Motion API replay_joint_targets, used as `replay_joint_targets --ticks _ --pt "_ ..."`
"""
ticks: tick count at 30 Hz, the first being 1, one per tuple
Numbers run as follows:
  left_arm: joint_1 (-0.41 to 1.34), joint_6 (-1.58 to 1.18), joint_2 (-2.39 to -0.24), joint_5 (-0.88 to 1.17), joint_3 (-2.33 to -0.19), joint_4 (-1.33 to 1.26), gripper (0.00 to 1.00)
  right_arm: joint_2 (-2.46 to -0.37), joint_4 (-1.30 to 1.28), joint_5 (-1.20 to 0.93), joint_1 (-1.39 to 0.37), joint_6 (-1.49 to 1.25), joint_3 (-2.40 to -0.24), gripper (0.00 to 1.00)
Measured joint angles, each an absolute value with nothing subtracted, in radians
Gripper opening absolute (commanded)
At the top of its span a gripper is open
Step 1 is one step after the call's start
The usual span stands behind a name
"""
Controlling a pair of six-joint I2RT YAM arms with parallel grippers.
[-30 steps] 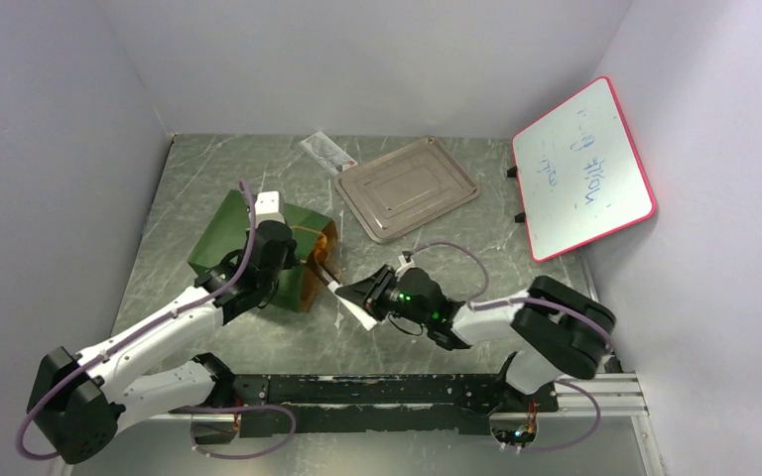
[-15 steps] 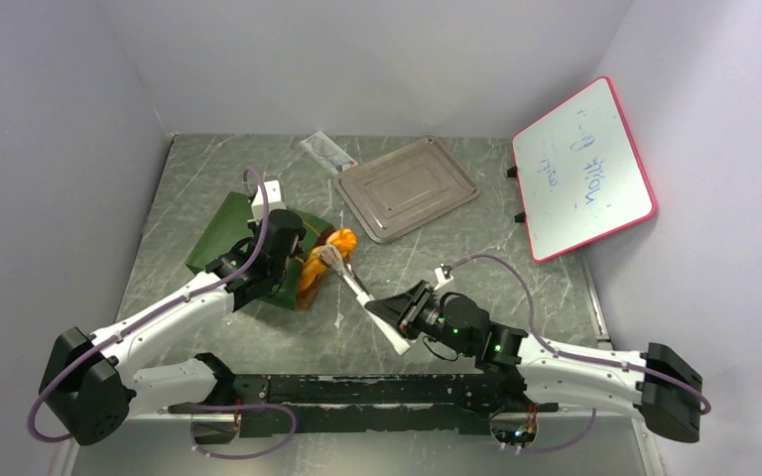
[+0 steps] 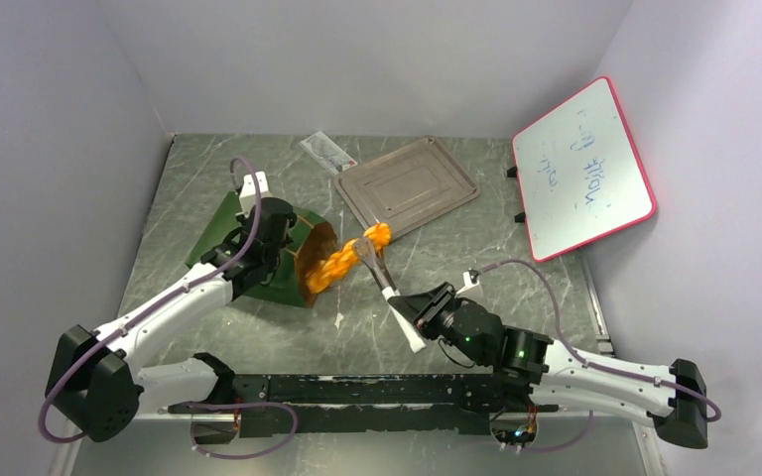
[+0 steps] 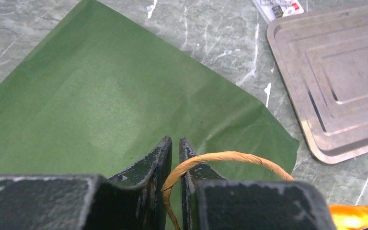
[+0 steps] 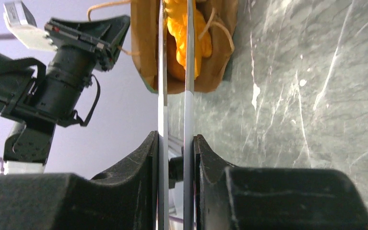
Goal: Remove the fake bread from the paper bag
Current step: Take out the fake bread from the paper bag, then place the fake bread in the container.
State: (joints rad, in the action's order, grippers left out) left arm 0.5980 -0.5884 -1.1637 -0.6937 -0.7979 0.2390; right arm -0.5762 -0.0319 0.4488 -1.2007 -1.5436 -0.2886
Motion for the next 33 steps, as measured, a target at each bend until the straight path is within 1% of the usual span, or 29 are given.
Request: replay_joint_targets --ticks 5,12,15,18,21,26,29,33 --pt "0.566 -0.596 -1.129 -0.658 -0.798 0.239 0.07 -0.575 -0.088 0.542 -1.201 -1.542 -0.34 0.0" --pt "0.56 -0.609 -1.107 -0.628 -0.798 0.239 0.07 -0.603 -0.076 0.718 -1.189 -1.514 -0.391 0.0" --pt "0.559 -0.614 -1.106 -0.619 -0.798 0.24 0.07 -0.627 -0.031 0.766 -1.136 -1.492 -0.4 0.0" --pt "0.559 -0.619 -1.102 -0.608 -0.798 0.25 0.07 -0.677 0.06 0.77 -1.01 -1.469 -0.4 0.0" --pt "0.559 -0.622 -1.098 -0.595 -0.798 0.263 0.07 -0.79 0.183 0.697 -0.828 -1.46 -0.405 0.0" --pt "0.559 -0.622 -1.097 -0.57 -0.801 0.276 0.07 -1.09 0.4 0.487 -0.539 -1.469 -0.429 0.0" --pt "0.559 -0.622 -1.097 -0.554 -0.81 0.281 0.07 -1.269 0.524 0.377 -0.431 -1.48 -0.453 0.0" --pt "0.56 -0.621 -1.097 -0.536 -0.815 0.282 0.07 -1.439 0.679 0.305 -0.373 -1.505 -0.482 0.0"
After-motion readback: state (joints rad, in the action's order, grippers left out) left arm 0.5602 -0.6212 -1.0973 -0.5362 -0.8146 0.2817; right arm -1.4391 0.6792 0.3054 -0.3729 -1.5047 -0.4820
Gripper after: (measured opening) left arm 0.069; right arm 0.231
